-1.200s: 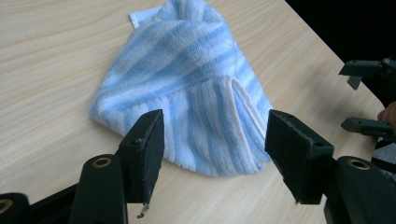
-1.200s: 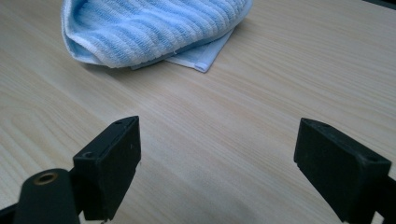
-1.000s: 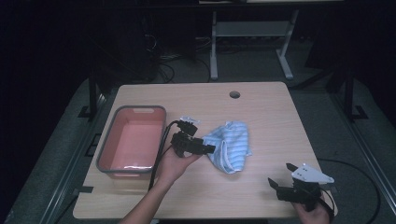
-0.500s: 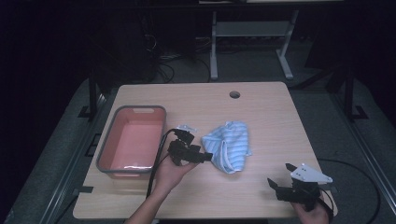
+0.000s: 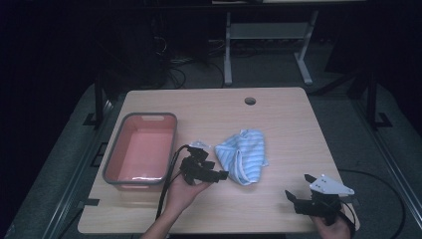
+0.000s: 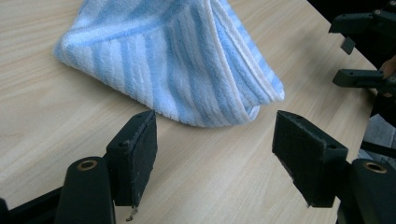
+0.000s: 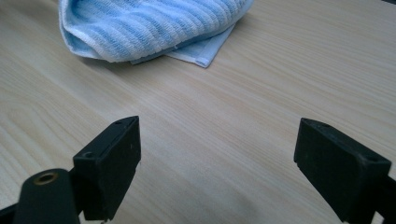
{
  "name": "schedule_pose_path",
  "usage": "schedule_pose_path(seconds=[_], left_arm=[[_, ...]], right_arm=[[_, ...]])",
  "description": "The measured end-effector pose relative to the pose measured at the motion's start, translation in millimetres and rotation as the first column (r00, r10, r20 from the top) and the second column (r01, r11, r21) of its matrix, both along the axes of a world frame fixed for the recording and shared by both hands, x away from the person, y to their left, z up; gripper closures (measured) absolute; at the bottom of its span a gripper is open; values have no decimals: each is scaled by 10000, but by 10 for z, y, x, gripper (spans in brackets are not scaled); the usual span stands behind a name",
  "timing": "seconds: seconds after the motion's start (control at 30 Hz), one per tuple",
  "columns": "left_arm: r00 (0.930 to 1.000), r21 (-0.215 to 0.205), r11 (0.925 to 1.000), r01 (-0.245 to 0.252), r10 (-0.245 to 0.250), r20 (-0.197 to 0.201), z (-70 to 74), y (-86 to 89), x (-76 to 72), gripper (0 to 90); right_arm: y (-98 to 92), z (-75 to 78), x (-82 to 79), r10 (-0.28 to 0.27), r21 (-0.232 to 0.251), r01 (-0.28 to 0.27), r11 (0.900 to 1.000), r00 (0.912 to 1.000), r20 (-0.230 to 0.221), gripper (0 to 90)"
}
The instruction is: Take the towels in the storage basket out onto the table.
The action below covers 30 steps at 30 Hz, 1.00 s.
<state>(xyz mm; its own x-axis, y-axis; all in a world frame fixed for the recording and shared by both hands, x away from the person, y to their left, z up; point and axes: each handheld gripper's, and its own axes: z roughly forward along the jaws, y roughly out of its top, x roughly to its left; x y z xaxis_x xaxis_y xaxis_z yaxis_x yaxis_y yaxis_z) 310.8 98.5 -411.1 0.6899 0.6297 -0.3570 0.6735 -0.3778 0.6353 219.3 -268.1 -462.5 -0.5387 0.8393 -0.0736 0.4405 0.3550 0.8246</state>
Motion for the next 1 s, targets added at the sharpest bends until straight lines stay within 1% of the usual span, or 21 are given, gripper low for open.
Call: schedule_pose_path(seconds=[0.17,0.2,0.27,0.37,0.4,0.43,0.57,0.6,0.67,0.73,0.83,1.0], left_arm=[[10000,-85,9999,84,-83,28,-12,5,-42,296],[10000,-213,9998,68,-68,-13,-18,4,-54,294],[9999,-282,9995,123,-124,-43,-26,5,-76,292],[9998,-261,9995,193,-193,0,-35,9,-89,288],[9999,-333,9993,165,-165,-6,-50,18,-99,287],[9998,-260,9995,200,-200,-6,-54,25,-105,287],[9999,-270,9995,168,-168,2,-77,41,-129,286],[9998,-208,9996,175,-174,39,-87,53,-149,286],[9999,-247,9996,159,-158,28,-92,58,-157,285],[9998,-165,9997,191,-190,85,-107,72,-180,283],[9997,-151,9996,237,-236,46,-119,77,-197,280],[9994,-102,9995,287,-285,213,-133,90,-270,280]], right_arm=[[3,-2,0,1,-7,-1,10000,10000,-15,143],[3,-2,1,-3,-5,3,10000,10000,-22,143],[3,-5,2,-3,-5,3,10000,10000,-10,143],[10,-8,1,-10,-1,10,10000,10000,-59,143],[13,-8,1,-7,-1,7,10000,10000,-59,143],[15,-8,1,2,-3,-2,10000,10000,-50,143],[16,-12,4,17,-14,-17,10000,10000,-41,143],[18,-14,4,6,-2,-6,10000,10000,-93,143],[22,-15,4,4,-4,-4,10000,10000,-95,143],[25,-15,5,20,-40,-20,10000,9999,-121,143],[26,-16,5,48,-84,-49,10000,9999,-112,143],[24,-15,3,15,-51,-16,10000,9999,-126,143]])
